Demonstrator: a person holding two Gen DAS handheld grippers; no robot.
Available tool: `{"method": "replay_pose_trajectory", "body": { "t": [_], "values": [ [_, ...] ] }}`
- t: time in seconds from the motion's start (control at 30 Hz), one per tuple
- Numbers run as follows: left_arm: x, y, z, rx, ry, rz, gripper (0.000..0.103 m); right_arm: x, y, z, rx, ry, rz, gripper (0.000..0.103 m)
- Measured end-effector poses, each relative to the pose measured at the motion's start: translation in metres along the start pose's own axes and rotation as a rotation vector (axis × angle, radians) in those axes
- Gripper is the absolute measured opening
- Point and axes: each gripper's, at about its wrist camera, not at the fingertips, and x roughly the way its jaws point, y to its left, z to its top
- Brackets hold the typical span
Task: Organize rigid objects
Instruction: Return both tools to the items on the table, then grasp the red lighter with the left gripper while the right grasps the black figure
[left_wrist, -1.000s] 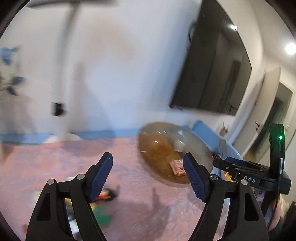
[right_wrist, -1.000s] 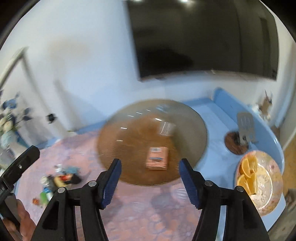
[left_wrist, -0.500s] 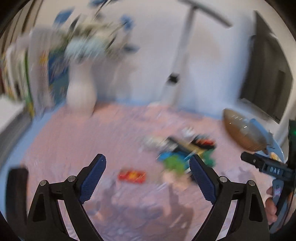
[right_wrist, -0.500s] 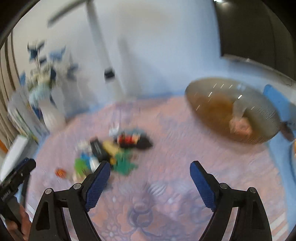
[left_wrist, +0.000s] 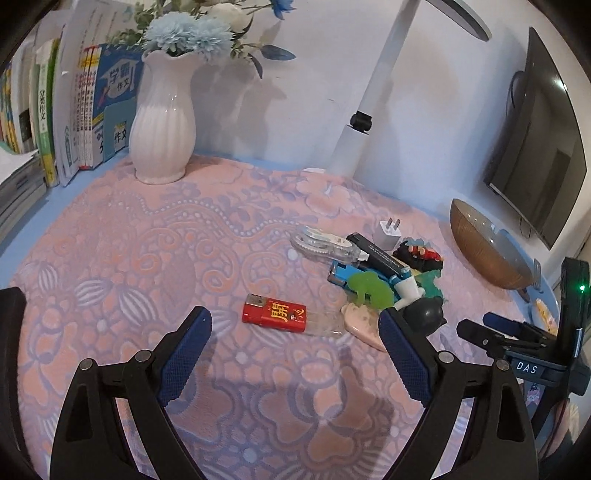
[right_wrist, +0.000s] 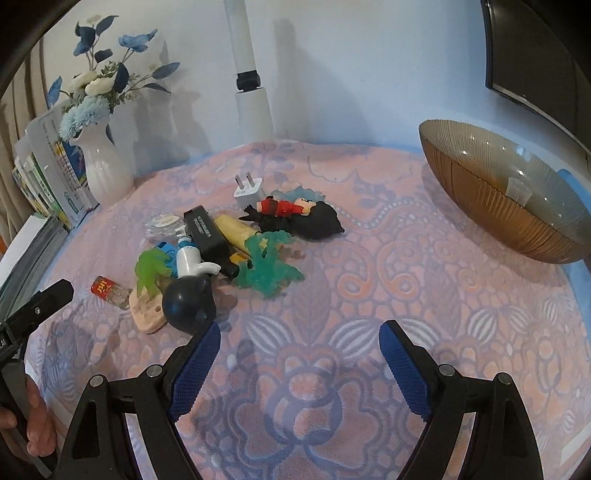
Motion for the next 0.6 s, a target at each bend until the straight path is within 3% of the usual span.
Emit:
{"method": "replay_pose_trajectory", "body": {
  "t": [0.17,0.33,0.47,0.6],
  "values": [
    [0.003,-0.002,0.0,0.006,0.02,0.03,0.091,-0.001,0.011,-0.003,-0.051,-0.009,-0.028,0.087],
    [0.017,0.002,0.001,-0.016,0.115,0.084,0.091,-0.005,0.02,0.0,-0.084,0.005,-0.01,0.084],
    [0.028,0.0,0.002,0.001,0.167,0.118,0.091,0.0,0.022,0.012,0.032,0.083,0.191,0.067],
    [0.037,-0.015,0.005,0.077,0.188,0.16,0.091,0.018,0.043,0.019,0.005,0.097,0.172,0.057]
  ]
}}
